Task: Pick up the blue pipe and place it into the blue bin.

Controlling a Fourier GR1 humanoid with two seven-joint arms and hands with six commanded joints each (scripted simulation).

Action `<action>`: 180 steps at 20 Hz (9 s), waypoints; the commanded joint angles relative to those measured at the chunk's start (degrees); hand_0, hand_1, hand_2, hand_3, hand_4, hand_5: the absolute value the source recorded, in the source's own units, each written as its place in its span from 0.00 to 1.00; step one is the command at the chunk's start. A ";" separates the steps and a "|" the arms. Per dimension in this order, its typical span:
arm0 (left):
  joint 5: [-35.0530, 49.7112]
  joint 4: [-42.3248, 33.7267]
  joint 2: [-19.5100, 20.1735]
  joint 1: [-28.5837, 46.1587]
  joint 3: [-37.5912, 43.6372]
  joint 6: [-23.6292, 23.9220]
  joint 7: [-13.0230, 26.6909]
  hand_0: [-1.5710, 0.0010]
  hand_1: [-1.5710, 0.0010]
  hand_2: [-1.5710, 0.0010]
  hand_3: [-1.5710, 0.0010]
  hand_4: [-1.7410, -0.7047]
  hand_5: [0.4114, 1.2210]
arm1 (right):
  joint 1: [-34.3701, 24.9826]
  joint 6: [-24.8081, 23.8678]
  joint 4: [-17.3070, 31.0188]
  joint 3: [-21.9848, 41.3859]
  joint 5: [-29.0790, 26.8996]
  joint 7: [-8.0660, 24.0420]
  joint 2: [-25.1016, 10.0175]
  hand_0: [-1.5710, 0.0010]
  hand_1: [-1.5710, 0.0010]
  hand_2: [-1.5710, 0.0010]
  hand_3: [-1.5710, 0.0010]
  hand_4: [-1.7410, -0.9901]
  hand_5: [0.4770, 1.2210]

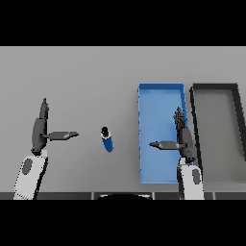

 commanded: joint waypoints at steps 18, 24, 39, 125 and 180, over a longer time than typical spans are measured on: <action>0.62 -0.78 12.51 4.00 -5.40 -23.71 -11.37 1.00 1.00 1.00 1.00 0.71 0.19 | 1.96 1.61 -4.64 4.45 10.23 -4.61 -8.50 1.00 1.00 1.00 1.00 0.75 0.19; -2.70 -5.64 10.25 5.06 -13.24 -27.28 -6.61 1.00 1.00 1.00 1.00 0.59 0.09 | 2.94 1.85 -5.30 4.26 9.97 -3.91 -8.75 1.00 1.00 1.00 1.00 0.75 0.19; -9.64 4.91 -5.71 -3.77 -20.71 -25.08 -6.61 1.00 1.00 1.00 1.00 0.60 0.06 | 5.30 1.96 -6.74 4.20 9.79 -4.53 -8.58 1.00 1.00 1.00 1.00 0.71 0.21; -17.68 -4.33 -27.77 -6.00 -11.59 -37.54 -1.44 0.00 0.00 0.00 0.03 0.06 1.00 | -25.57 18.56 -19.52 22.02 2.08 32.00 1.51 0.23 0.23 0.22 0.35 0.21 0.23; -24.77 -5.13 -24.93 -5.68 -9.44 -40.62 4.47 1.00 1.00 1.00 1.00 0.84 0.01 | -34.87 -7.81 -17.04 -3.39 -19.64 34.94 -25.78 0.00 0.00 0.00 0.00 0.00 1.00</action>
